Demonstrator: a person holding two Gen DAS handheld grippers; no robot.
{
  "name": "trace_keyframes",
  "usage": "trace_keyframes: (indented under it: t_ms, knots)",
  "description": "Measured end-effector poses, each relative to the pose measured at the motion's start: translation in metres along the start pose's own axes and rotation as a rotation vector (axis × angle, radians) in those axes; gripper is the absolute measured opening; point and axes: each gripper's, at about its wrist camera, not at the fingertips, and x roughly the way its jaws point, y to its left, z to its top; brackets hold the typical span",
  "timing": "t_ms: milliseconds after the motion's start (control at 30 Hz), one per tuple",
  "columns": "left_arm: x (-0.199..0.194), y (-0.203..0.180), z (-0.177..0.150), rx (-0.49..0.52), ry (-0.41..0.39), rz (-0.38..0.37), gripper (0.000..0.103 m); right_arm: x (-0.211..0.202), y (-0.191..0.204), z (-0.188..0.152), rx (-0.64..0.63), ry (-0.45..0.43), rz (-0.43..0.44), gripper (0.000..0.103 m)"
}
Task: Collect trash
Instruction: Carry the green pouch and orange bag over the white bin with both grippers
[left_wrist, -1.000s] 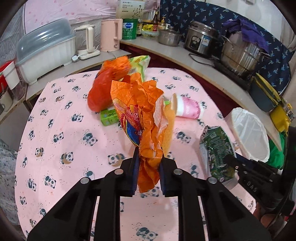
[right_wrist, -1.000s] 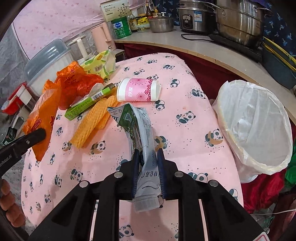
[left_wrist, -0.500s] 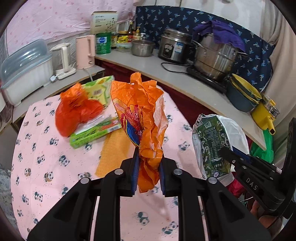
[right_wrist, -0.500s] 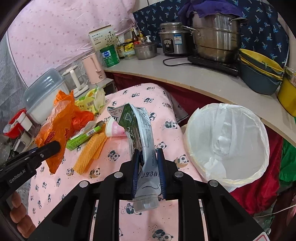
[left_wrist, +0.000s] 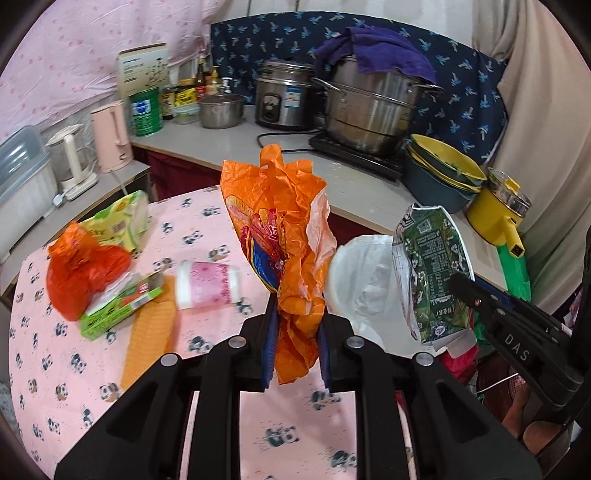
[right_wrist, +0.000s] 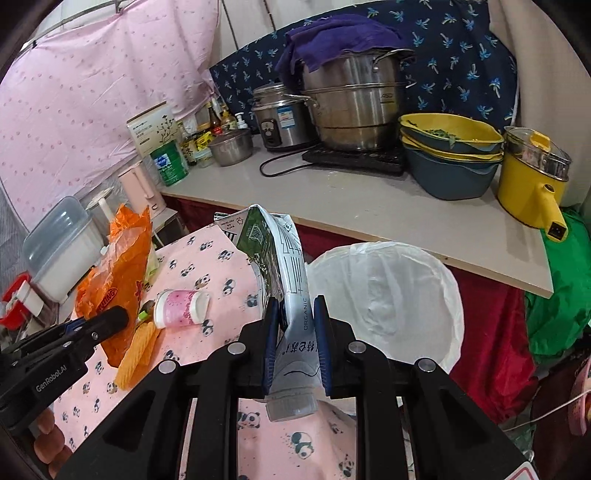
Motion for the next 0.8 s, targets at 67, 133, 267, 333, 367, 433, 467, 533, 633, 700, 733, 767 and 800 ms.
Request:
trace_keyframes:
  t_ms: [67,133,267,333,367,433,467,533,633,700,733,767,800]
  knots:
    - [0.006,-0.014,0.002,0.023,0.003,-0.015,0.018,0.001,-0.013,0.004,0.014,-0.008,-0.022,0.018]
    - [0.012,-0.027,0.005,0.044,0.007,-0.032,0.018,0.003,-0.027,0.007,0.027,-0.012,-0.044,0.018]
    - [0.028,-0.054,0.009,0.085,0.019,-0.070,0.018,0.008,-0.052,0.011,0.057,-0.012,-0.079,0.018]
    - [0.036,-0.065,0.011,0.098,0.028,-0.083,0.018,0.012,-0.062,0.012,0.070,-0.010,-0.093,0.018]
    - [0.041,-0.070,0.011,0.103,0.035,-0.093,0.018,0.014,-0.067,0.012,0.077,-0.007,-0.099,0.018]
    - [0.049,-0.079,0.013,0.110,0.044,-0.105,0.018,0.018,-0.075,0.012,0.090,-0.003,-0.108,0.018]
    - [0.053,-0.083,0.013,0.116,0.050,-0.107,0.018,0.020,-0.078,0.012,0.094,-0.001,-0.112,0.018]
    - [0.061,-0.091,0.014,0.126,0.061,-0.114,0.018,0.025,-0.087,0.012,0.106,0.005,-0.120,0.018]
    - [0.074,-0.102,0.016,0.140,0.075,-0.122,0.018,0.030,-0.093,0.011,0.118,0.011,-0.129,0.018]
    - [0.081,-0.106,0.015,0.147,0.088,-0.124,0.018,0.036,-0.098,0.012,0.124,0.017,-0.135,0.018]
    - [0.084,-0.108,0.015,0.149,0.095,-0.126,0.019,0.038,-0.101,0.012,0.128,0.021,-0.136,0.018]
    - [0.088,-0.111,0.016,0.152,0.102,-0.128,0.019,0.041,-0.103,0.012,0.132,0.023,-0.138,0.018]
    - [0.091,-0.112,0.016,0.153,0.108,-0.129,0.019,0.043,-0.105,0.013,0.135,0.025,-0.139,0.018]
